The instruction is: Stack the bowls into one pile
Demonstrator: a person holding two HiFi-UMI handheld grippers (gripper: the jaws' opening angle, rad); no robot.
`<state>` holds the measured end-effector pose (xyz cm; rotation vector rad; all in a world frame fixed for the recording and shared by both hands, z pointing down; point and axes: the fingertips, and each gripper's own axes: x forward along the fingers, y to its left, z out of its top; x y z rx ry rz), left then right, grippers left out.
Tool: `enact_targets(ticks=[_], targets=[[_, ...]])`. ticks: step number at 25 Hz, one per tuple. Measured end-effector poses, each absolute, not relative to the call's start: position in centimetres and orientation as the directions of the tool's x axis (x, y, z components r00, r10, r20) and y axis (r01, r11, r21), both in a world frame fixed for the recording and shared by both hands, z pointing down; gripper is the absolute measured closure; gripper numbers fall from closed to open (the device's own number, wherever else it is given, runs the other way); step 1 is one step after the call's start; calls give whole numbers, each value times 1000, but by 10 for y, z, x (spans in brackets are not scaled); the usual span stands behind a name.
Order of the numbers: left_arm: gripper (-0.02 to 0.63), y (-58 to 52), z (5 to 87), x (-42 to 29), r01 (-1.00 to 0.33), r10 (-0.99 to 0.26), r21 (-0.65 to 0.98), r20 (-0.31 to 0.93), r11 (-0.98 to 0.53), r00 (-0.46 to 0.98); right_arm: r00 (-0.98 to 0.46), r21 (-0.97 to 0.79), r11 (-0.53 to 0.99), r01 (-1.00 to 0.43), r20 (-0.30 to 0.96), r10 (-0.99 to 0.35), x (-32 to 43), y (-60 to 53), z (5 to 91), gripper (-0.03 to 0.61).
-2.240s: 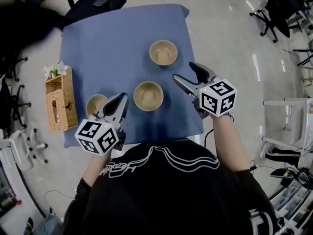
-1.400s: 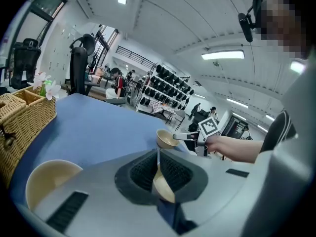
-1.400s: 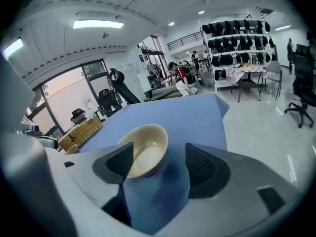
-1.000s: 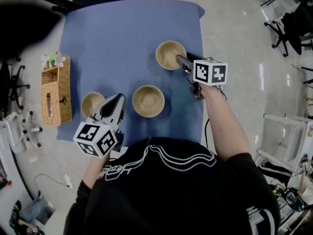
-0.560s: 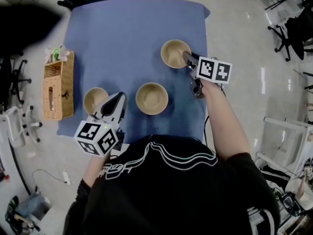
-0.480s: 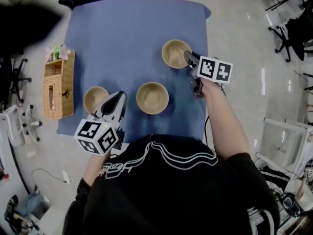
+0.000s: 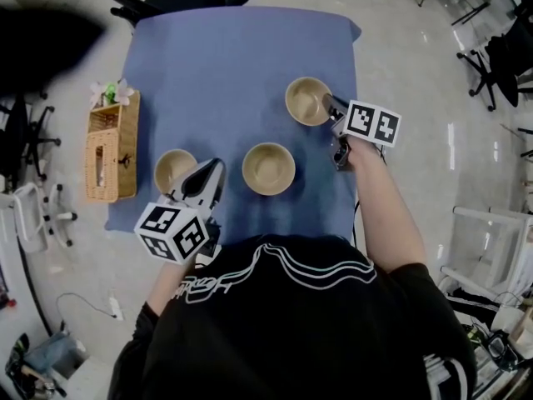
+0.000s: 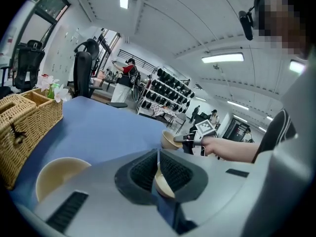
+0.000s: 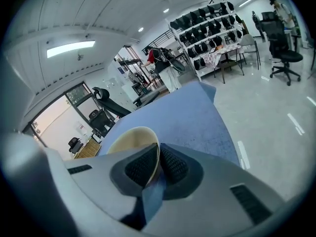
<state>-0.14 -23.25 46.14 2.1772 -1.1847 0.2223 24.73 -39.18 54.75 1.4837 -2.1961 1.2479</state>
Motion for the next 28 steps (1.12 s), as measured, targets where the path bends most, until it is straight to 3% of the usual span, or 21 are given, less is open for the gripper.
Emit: enact_targets(ticks=[13, 28], targets=[[580, -225, 443, -23, -764, -651, 448, 413, -464, 638, -468, -545, 156, -824, 498, -730, 232, -354, 482, 537], [580, -209, 416, -59, -721, -596, 443, 409, -533, 691, -474, -544, 169, -822, 490, -732, 181, -286, 448, 537]])
